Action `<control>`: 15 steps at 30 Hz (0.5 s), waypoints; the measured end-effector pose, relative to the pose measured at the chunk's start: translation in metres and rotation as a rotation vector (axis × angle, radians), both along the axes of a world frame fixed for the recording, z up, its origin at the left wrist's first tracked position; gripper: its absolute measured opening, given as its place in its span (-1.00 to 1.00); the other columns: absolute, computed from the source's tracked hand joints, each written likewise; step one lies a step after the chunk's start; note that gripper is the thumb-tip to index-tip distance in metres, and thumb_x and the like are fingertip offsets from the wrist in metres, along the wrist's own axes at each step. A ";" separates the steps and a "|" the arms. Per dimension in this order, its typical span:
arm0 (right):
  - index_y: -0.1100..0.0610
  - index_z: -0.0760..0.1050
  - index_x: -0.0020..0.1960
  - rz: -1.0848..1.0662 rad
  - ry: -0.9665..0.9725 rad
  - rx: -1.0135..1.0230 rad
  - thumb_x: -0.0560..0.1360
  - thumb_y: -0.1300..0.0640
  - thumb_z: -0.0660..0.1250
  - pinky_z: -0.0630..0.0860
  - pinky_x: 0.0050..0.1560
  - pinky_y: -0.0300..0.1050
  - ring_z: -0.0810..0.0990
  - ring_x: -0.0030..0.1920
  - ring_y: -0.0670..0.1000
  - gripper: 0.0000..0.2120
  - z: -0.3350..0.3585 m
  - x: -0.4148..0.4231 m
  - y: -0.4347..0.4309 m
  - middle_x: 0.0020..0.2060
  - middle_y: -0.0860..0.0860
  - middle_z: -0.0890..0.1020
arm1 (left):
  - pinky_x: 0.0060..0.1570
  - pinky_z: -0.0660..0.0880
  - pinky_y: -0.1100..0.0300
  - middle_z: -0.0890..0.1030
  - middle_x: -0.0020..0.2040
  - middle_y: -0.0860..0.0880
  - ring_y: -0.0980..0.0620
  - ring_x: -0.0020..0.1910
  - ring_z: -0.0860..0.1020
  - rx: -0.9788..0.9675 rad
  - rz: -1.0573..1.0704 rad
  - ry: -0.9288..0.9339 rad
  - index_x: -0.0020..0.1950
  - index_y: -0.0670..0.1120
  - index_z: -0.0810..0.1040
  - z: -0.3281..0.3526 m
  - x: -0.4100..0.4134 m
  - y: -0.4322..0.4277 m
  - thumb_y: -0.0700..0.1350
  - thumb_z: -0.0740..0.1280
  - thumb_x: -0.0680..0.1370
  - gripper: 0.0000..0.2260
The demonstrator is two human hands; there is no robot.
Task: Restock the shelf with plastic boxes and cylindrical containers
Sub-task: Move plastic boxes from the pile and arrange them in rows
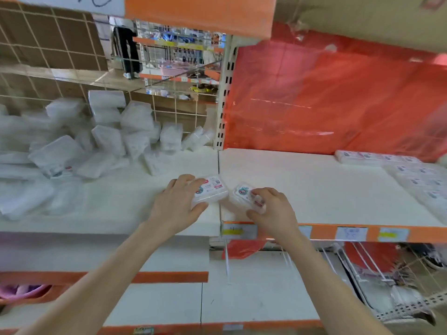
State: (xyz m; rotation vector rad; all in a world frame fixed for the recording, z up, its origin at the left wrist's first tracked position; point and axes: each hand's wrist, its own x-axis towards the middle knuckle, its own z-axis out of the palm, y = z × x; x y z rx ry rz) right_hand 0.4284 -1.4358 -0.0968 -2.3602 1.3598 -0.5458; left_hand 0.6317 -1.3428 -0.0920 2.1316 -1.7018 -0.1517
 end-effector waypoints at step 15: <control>0.15 0.50 0.21 -0.246 -0.060 -0.005 0.34 0.15 0.44 0.31 0.04 -0.11 0.46 0.15 0.17 -0.56 -0.002 -0.228 -0.010 0.14 0.10 0.55 | 0.18 0.37 0.02 0.32 0.34 -0.05 -0.11 0.28 0.32 -0.005 -0.189 0.043 0.41 -0.01 0.31 -0.009 -0.211 -0.055 0.00 0.30 0.51 -0.52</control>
